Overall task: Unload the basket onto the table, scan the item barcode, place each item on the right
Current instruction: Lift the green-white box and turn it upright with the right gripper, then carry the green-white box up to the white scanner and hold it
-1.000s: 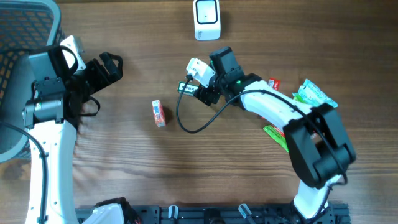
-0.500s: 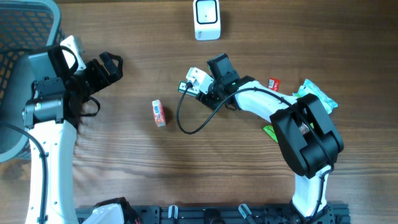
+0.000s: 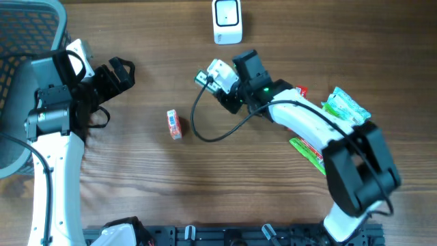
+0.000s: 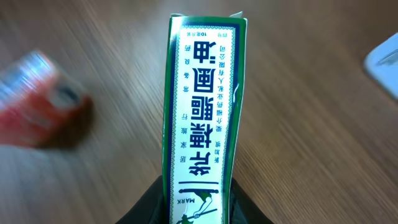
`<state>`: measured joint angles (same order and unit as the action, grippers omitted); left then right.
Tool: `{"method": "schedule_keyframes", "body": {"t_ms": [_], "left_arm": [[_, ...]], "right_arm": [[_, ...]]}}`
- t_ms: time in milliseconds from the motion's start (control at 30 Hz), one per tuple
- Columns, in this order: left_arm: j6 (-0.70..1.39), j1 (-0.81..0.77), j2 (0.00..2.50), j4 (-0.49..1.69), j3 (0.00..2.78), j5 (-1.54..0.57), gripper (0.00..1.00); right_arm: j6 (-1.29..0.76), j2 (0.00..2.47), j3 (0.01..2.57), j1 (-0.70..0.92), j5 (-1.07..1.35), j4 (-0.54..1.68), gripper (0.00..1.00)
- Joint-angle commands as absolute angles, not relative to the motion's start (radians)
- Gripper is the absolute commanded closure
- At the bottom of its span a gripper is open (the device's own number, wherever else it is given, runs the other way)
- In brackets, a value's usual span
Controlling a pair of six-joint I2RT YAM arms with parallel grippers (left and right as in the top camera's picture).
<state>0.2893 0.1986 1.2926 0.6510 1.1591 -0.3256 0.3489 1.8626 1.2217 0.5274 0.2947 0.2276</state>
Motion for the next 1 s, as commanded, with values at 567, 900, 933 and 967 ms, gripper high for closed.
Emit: {"method": "schedule_keyframes", "body": {"t_ms": [567,900,933,967], "left_arm": [[0.273,0.203,1.296,0.648,1.173,-0.320,0.00],[0.273,0.203,1.296,0.648,1.173,-0.320,0.00],[0.273,0.203,1.296,0.648,1.173,-0.320,0.00],[0.272,0.203,1.296,0.648,1.173,-0.320,0.00]], "right_arm": [[-0.217,1.736,1.756,0.459,0.595,0.692,0.82],[-0.574,2.065,1.756,0.329,0.939,0.090,0.81],[-0.657,2.128,1.756,0.324,0.970,-0.046,0.82],[-0.712,2.161,1.756,0.321,0.981,-0.118,0.82]]}}
